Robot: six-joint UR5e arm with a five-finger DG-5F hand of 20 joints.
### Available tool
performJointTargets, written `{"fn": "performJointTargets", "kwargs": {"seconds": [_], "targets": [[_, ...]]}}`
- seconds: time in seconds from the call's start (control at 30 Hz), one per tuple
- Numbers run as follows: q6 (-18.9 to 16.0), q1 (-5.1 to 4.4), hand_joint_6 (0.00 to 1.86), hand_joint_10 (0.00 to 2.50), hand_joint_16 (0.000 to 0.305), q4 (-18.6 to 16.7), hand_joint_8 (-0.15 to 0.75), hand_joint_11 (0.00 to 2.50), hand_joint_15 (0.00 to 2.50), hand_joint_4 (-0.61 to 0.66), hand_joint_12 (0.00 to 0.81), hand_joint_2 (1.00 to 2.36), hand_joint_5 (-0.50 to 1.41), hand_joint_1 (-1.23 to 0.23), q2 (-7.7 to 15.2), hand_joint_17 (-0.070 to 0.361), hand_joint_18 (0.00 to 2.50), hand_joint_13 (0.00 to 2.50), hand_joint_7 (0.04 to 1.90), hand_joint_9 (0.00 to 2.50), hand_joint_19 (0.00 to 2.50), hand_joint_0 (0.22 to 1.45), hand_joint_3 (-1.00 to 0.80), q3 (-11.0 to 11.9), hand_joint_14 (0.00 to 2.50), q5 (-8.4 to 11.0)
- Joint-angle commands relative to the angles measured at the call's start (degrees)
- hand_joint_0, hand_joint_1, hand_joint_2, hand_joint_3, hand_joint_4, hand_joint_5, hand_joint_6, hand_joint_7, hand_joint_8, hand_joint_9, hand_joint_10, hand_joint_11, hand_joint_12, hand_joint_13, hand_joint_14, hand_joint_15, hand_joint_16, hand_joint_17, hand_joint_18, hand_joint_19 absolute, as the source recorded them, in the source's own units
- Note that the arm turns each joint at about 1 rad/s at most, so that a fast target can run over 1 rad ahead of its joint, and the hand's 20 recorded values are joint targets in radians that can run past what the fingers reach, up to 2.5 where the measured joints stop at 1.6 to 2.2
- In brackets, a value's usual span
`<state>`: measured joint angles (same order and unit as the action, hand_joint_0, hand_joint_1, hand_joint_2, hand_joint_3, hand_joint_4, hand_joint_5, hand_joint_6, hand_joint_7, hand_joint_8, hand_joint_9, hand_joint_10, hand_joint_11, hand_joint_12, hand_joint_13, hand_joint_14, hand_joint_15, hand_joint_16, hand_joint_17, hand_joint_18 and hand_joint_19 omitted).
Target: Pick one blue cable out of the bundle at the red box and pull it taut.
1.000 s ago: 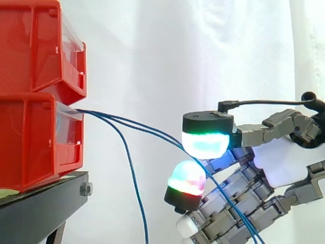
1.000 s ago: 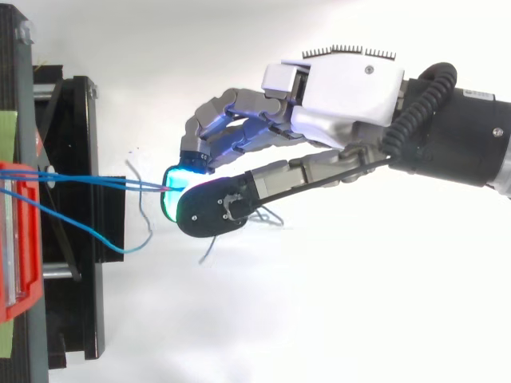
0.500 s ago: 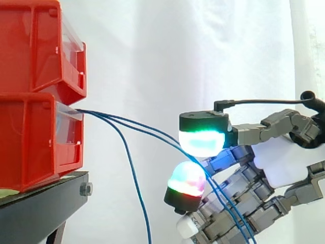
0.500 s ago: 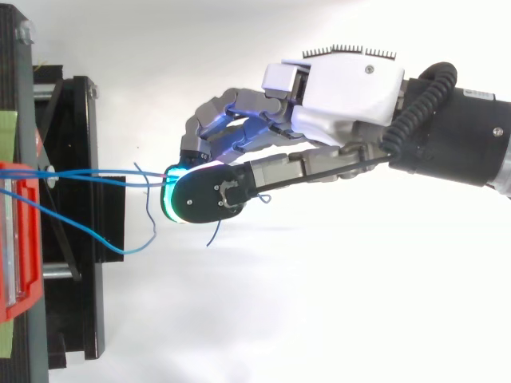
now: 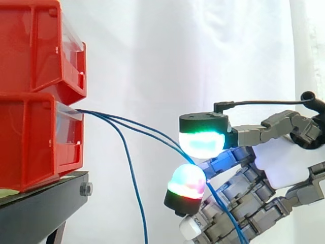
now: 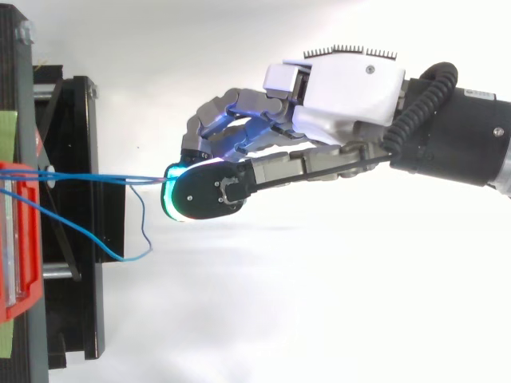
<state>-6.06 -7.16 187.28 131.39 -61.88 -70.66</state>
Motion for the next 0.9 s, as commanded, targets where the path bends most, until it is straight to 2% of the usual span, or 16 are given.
{"fn": "performJointTargets", "kwargs": {"seconds": [0.0,0.27,0.47,0.73,0.87], "targets": [[0.17,-0.05,0.80,0.01,0.046,0.01,0.310,0.30,0.10,0.08,0.342,1.00,-0.16,-0.50,0.00,0.104,0.24,0.29,0.91,0.67,0.13,0.52,-0.43,0.00,0.00,0.00],[0.96,0.48,0.81,0.00,0.050,-1.22,0.337,0.30,0.10,0.11,0.362,1.00,-0.16,-0.50,0.09,0.112,0.26,0.30,0.87,0.67,0.13,0.47,-0.50,-0.26,0.00,0.00],[3.33,0.92,0.81,0.00,0.054,-4.29,0.356,0.29,0.10,0.14,0.380,1.00,-0.17,-0.51,0.09,0.120,0.28,0.31,0.84,0.66,0.13,0.44,-0.50,-0.35,0.00,0.44],[3.60,0.92,0.81,0.00,0.054,-4.56,0.358,0.30,0.09,0.14,0.382,1.00,-0.17,-0.58,0.09,0.121,0.28,0.31,0.83,0.65,0.12,0.44,-0.50,-0.35,0.00,0.44],[5.71,1.10,0.81,0.01,0.050,-4.56,0.344,0.30,0.10,0.13,0.366,1.00,-0.17,-0.62,0.09,0.113,0.27,0.30,0.85,0.65,0.14,0.47,-0.50,-0.35,0.00,0.96]]}}
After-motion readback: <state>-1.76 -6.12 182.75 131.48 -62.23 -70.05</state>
